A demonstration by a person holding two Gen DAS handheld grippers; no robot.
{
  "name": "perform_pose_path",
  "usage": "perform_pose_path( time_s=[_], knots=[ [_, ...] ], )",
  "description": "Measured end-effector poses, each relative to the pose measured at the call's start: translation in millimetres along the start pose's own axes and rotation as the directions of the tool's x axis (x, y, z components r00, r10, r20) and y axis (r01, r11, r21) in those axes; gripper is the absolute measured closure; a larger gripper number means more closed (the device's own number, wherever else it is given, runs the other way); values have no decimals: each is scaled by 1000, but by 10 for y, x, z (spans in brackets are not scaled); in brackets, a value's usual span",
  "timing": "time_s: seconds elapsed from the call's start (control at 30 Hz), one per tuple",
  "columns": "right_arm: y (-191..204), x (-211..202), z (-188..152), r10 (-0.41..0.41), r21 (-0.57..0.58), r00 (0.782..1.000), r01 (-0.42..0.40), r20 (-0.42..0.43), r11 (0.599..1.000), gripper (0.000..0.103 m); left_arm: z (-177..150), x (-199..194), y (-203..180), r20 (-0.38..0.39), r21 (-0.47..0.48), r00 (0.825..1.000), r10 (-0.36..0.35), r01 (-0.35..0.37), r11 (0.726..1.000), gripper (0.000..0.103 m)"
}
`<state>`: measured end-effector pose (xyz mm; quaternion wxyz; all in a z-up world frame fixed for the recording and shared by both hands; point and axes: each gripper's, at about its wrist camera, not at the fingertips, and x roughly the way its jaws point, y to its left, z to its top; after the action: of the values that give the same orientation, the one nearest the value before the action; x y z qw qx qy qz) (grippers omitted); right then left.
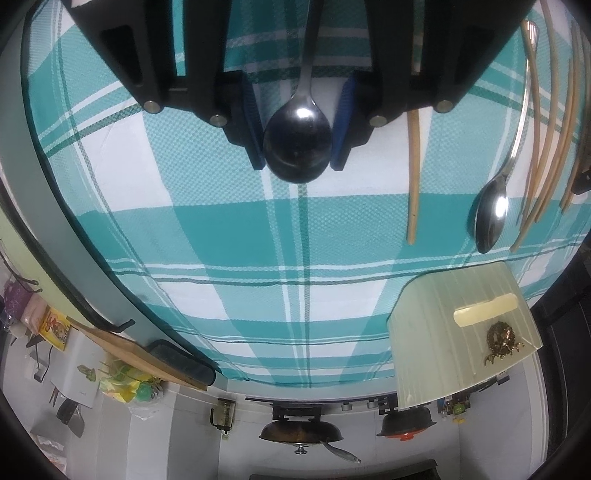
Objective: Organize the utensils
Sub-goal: 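Lift the spoon with the right tool while the left tool lifts the chopstick toward the holder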
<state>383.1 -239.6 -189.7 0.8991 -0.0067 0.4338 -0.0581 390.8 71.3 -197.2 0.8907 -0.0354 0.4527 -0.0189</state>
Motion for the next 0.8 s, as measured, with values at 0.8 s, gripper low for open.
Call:
perform_pose_path(
  time_s=[0.8],
  knots=[
    [132, -1018, 182, 120, -59, 969, -110, 216, 992, 67, 215, -1432, 231, 275, -92, 954, -122, 152, 984, 98]
  ],
)
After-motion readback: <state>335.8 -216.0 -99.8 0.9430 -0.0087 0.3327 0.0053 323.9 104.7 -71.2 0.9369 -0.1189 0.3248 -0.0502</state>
